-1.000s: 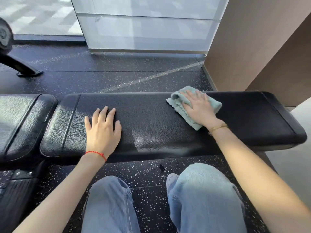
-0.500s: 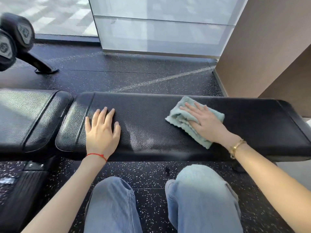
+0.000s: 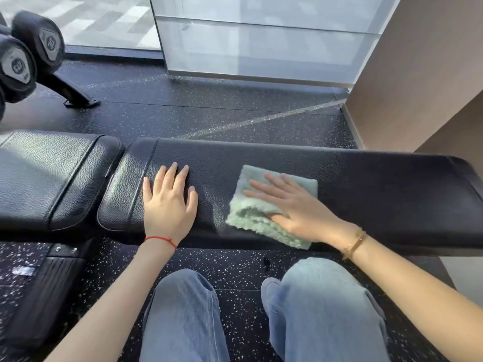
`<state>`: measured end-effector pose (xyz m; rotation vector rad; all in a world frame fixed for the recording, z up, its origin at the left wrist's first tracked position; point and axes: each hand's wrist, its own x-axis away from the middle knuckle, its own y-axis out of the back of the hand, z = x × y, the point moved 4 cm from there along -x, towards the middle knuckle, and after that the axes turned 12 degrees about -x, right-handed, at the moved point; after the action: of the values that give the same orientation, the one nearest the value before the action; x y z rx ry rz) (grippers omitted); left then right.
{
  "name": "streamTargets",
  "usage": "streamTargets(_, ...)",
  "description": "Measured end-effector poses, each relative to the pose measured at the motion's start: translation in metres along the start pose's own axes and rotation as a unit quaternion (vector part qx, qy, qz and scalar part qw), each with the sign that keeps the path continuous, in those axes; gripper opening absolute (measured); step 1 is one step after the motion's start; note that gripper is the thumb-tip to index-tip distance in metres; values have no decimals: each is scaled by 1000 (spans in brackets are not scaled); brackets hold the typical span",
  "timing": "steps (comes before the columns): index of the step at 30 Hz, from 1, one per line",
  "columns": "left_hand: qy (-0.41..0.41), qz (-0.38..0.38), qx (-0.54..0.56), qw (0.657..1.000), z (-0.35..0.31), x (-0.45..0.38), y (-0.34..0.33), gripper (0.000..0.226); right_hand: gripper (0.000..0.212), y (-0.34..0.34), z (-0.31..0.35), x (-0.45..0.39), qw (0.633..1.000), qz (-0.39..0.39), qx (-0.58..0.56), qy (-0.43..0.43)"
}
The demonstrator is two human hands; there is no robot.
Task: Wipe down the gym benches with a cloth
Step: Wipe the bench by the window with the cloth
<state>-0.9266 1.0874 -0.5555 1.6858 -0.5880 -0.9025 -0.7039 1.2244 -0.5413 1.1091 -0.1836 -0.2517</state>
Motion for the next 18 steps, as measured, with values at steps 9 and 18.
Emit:
streamTargets(9, -4, 5, 1, 1000, -1, 2, 0, 55, 52, 23, -34, -73, 985, -52, 37, -161)
streamTargets(18, -6, 5, 3, 1000, 2, 1, -2, 49, 62, -5, 6, -5, 1000, -10, 4, -23)
